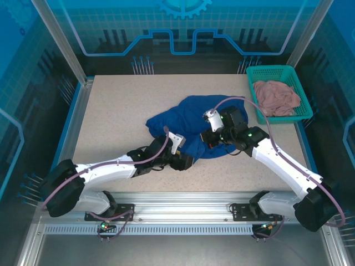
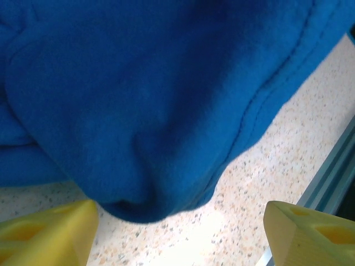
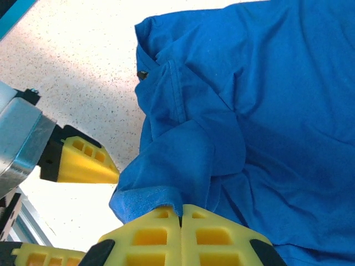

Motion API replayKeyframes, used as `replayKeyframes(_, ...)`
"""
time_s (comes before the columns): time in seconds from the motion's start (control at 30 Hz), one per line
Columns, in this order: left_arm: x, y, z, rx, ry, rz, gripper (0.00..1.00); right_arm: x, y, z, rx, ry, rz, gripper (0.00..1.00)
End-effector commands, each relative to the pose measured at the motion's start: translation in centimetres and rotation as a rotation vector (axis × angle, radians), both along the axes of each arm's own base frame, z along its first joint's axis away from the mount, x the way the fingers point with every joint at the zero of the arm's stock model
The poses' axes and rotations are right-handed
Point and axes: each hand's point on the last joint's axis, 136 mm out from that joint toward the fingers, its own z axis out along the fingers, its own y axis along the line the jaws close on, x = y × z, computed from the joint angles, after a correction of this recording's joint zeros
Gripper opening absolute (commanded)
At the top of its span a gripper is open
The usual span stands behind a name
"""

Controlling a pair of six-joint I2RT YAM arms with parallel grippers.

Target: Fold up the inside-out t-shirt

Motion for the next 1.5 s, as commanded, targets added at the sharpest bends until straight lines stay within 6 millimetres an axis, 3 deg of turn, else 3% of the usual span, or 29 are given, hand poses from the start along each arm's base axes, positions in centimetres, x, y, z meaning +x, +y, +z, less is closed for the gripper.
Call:
replayKeyframes(0.0,0.2,-0.3,-0.2,-0.035,0.01,0.027,0.8,-0.6,0.2,0.7,0.033,-0.005,0.039,0.0)
replayKeyframes(0.17,0.8,3.3,1.9,0.022,-0.088,0.081,0.82,-4.0,-0.4,-2.3,-0.057,0.063,0.104,0.0)
replayKeyframes(0.37,3.6,9.3,3.7,-0.032,-0.093,0.299,0.82,-9.4,-4.4,-9.0,-0.233,0.301,-0.084,0.0)
replayKeyframes(0.47,4.8,10.0,4.2,-0.018,-0.11,0.336,0.82,-10.5,-5.9,-11.4,-0.31,0.378,-0.195,0.09)
replayKeyframes(0.53,5.4,9.9,4.4,-0.014,-0.108,0.344,0.82,-10.0,-7.2,-12.1,-0.38,0.368,-0.252,0.12)
replayKeyframes(0.7,6.2,9.1,3.5,0.0,-0.057,0.347,0.82,-6.9,-9.1,-9.5,-0.47,0.192,-0.336,0.23)
replayKeyframes(0.83,6.8,9.7,1.9,0.025,-0.004,0.39,0.83,-5.8,-9.6,-8.4,-0.491,0.143,-0.352,0.35)
replayKeyframes(0.97,7.9,11.4,0.7,0.029,0.057,0.469,0.83,-3.6,-7.5,-7.3,-0.376,0.102,-0.309,0.43)
replayKeyframes(1.03,8.8,12.7,0.6,0.019,0.074,0.522,0.83,-1.7,-5.8,-6.5,-0.237,0.107,-0.289,0.47)
replayKeyframes(1.17,11.8,15.2,0.3,-0.039,0.113,0.621,0.84,4.6,-4.1,-4.4,-0.093,0.034,-0.287,0.58)
replayKeyframes(1.33,16.5,17.6,-2.0,-0.068,0.221,0.703,0.84,12.0,-2.7,-5.8,-0.095,0.055,-0.31,0.58)
replayKeyframes(1.47,18.9,17.4,-3.6,-0.056,0.286,0.683,0.82,16.1,-4.0,-8.1,-0.163,0.089,-0.376,0.59)
